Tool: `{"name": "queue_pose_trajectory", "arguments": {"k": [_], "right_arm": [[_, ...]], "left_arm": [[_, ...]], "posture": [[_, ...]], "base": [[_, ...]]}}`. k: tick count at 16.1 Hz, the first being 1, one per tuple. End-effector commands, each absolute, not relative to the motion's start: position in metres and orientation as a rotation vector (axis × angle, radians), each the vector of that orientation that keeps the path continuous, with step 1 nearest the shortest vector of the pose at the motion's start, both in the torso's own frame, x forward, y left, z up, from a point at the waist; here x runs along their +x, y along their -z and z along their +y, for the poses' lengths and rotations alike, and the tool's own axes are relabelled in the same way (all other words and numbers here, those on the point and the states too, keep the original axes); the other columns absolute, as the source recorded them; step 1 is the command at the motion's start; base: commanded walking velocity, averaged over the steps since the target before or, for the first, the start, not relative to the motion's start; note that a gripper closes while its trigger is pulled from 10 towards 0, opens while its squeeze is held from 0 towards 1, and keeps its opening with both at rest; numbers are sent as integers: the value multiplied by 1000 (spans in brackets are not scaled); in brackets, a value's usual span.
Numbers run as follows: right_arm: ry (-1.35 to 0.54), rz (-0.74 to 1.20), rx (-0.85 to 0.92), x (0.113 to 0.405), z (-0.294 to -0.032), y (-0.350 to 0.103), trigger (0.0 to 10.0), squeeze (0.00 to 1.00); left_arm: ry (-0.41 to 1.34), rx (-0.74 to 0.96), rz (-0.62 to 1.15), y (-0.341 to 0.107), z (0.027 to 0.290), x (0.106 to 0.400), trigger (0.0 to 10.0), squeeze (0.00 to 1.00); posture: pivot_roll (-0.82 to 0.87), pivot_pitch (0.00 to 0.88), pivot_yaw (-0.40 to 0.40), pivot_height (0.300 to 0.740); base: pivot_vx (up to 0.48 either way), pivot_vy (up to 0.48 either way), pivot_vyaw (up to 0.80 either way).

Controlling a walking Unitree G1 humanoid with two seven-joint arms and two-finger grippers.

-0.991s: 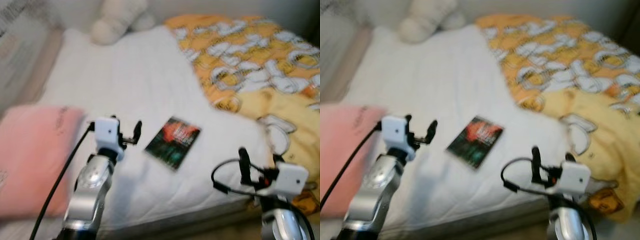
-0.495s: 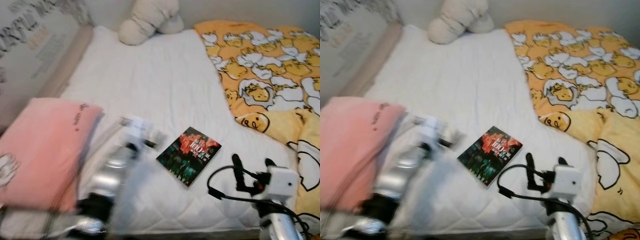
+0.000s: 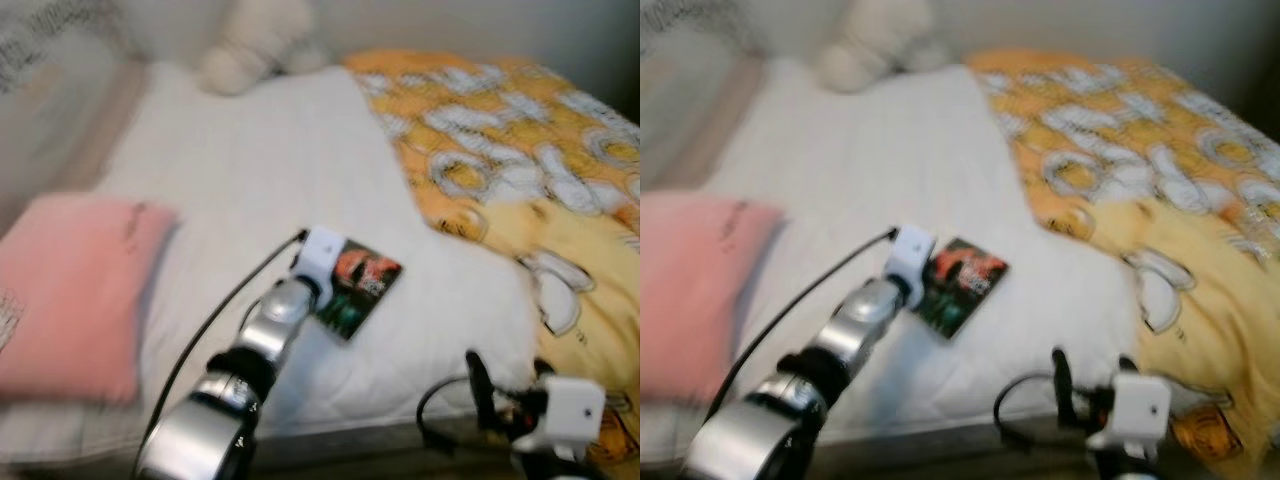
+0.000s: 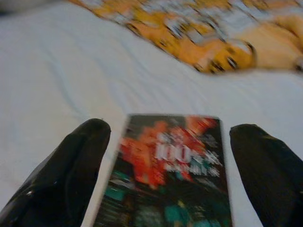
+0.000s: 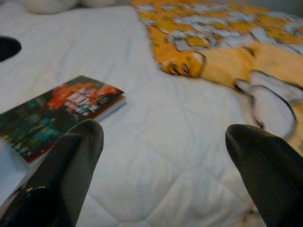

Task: Clean up the room

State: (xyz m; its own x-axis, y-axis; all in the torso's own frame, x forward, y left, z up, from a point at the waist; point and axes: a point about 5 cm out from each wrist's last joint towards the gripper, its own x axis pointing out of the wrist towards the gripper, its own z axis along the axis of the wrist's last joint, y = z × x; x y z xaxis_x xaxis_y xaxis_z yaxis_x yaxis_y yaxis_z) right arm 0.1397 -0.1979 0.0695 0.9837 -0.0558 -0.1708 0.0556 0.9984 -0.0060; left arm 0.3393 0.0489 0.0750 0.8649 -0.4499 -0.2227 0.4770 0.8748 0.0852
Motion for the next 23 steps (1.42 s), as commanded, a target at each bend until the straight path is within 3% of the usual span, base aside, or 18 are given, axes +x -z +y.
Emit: {"name": "queue_pose_trajectory", "arguments": {"k": [1, 3, 5, 9, 13, 19, 23], "right_arm": [[43, 120, -15, 142, -197, -84, 10000, 0], [72, 126, -1, 139, -200, -85, 10000, 0], [35, 162, 1, 133, -194, -81, 10000, 0], [23, 189, 2, 121, -191, -86, 10000, 0], [29, 267, 17, 90, -184, -91, 10000, 0], [31, 298, 24, 82, -181, -92, 10000, 0], [26, 311, 25, 80, -181, -91, 10000, 0]], "left_arm": [[433, 97, 148, -84, 58, 345, 10000, 0], [381, 90, 114, -83, 71, 346, 10000, 0], [330, 154, 200, -70, 83, 348, 10000, 0], [316, 195, 231, -68, 84, 349, 10000, 0], [298, 82, 313, -60, 80, 346, 10000, 0], [375, 138, 325, -54, 72, 340, 10000, 0], [315, 219, 336, -51, 82, 340, 10000, 0]], "posture": [[-204, 40, 2, 736], [-187, 49, -7, 736], [-188, 85, -20, 736], [-217, 135, -29, 736], [-277, 214, -46, 736], [-275, 232, -46, 736], [-280, 237, -50, 736]], "base": [[0, 0, 0], [0, 0, 0], [0, 0, 0], [0, 0, 0], [0, 0, 0], [0, 0, 0], [0, 0, 0]]}}
